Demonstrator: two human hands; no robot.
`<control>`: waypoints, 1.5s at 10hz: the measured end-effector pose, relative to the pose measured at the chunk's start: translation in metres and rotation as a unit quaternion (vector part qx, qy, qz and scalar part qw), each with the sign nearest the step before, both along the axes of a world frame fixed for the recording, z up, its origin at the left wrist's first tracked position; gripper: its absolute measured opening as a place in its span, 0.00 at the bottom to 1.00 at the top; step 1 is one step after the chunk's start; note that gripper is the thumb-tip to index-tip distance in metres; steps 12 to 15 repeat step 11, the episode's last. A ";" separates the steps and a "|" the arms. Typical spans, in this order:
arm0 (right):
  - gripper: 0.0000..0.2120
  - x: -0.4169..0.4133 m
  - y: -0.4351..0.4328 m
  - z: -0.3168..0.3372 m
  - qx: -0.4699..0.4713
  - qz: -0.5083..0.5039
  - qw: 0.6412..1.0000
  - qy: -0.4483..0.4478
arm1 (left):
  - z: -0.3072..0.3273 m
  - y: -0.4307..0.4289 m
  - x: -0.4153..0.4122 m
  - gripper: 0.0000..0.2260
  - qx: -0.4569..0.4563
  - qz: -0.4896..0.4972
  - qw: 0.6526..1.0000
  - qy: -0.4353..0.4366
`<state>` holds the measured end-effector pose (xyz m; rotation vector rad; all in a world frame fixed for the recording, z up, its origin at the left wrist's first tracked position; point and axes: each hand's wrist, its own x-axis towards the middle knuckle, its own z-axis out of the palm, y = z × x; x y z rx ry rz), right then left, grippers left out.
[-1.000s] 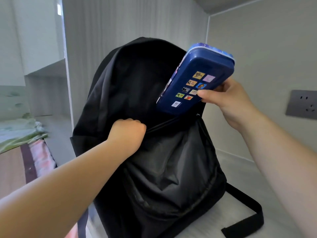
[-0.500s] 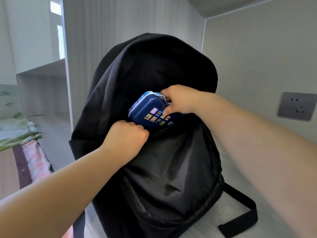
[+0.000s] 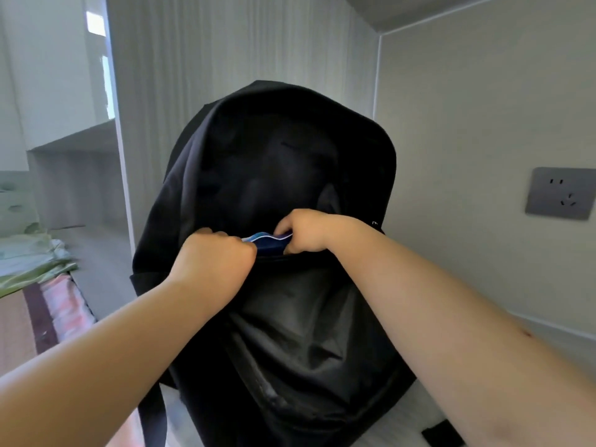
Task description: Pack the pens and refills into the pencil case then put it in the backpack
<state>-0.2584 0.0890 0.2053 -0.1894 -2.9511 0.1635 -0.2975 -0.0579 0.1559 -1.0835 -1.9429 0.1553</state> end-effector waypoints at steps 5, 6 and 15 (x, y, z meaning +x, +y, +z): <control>0.15 -0.016 0.007 -0.014 -0.069 -0.024 0.997 -0.037 | -0.007 -0.014 -0.002 0.11 0.097 -0.088 0.991 -0.012; 0.15 -0.009 0.012 -0.019 -0.140 -0.010 0.989 0.045 | -0.008 -0.014 -0.003 0.10 0.109 -0.091 0.990 -0.014; 0.10 0.091 0.001 -0.023 -0.109 -0.037 0.946 0.304 | -0.015 -0.020 0.067 0.03 0.217 -0.183 0.949 -0.139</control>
